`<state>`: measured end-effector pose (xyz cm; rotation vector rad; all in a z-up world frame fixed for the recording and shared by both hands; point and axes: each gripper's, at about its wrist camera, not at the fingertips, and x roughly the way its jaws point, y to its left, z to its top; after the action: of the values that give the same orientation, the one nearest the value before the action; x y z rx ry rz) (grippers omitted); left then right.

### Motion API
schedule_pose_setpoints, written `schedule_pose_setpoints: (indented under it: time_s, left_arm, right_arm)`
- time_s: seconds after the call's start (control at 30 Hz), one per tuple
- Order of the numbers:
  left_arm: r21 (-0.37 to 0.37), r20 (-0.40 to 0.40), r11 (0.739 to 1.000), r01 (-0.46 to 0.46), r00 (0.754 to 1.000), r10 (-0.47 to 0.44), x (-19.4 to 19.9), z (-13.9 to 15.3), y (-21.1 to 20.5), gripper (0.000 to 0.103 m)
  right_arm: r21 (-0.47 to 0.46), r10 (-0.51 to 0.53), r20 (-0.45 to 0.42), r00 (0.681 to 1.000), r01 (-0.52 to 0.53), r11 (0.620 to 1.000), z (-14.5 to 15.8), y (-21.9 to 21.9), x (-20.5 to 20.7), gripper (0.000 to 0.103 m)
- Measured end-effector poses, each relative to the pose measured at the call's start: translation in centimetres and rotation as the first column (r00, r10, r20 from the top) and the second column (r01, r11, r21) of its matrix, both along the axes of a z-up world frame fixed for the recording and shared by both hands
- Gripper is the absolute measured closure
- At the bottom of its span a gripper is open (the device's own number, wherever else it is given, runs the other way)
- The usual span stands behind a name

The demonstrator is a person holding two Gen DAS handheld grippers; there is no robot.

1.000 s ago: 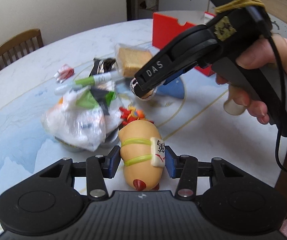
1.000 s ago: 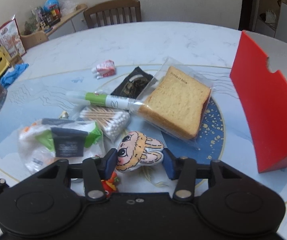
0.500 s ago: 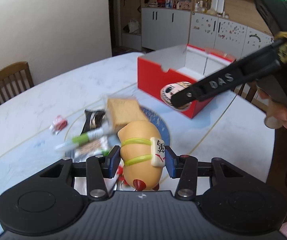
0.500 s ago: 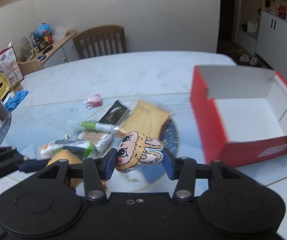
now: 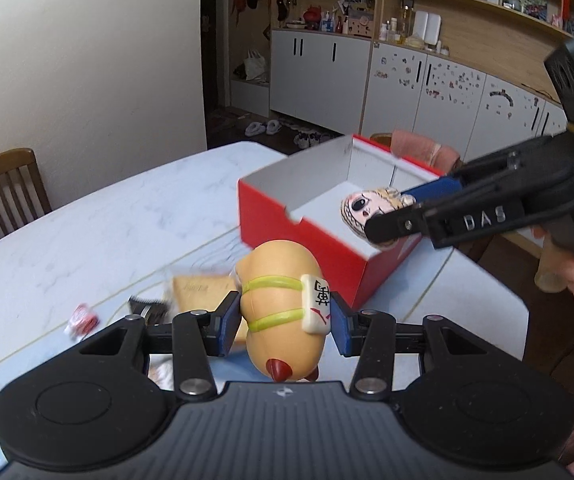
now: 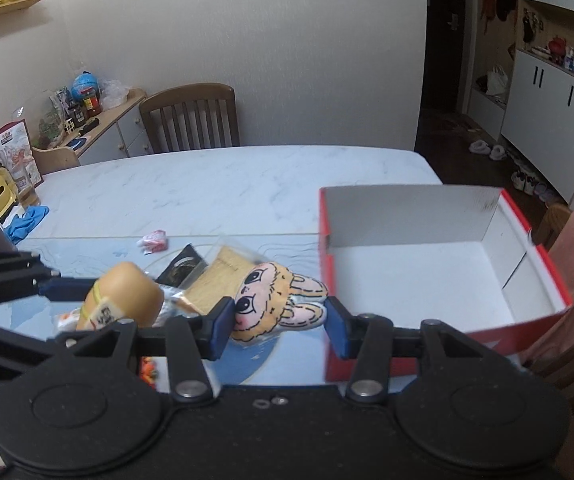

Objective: Organize objects
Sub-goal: 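Carry the sausage toy and bunny keychain with both tools into the red shoebox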

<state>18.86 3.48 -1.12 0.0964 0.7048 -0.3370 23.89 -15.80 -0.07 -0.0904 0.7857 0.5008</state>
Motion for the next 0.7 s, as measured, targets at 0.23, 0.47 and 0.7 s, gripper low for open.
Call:
schedule_pose_setpoints:
  time_s: [0.23, 0.47, 0.7]
  left_arm:
    - [0.004, 0.004, 1.000, -0.010, 1.000, 0.010, 4.1, 0.8, -4.5, 0.058]
    - [0.008, -0.023, 1.000, -0.014, 1.000, 0.015, 8.7, 0.4, -9.1, 0.058]
    - [0.031, -0.067, 0.999, -0.015, 0.998, 0.017, 13.1, -1.4, -12.4, 0.058]
  right_arm:
    - [-0.002, 0.022, 0.012, 1.000, -0.022, 1.000, 0.0, -4.0, 3.1, 0.055]
    - [-0.015, 0.019, 0.015, 1.000, -0.019, 1.000, -0.9, -8.0, 6.2, 0.055]
    - [-0.047, 0.005, 0.012, 1.000, -0.005, 0.999, -2.6, -11.0, 8.6, 0.055]
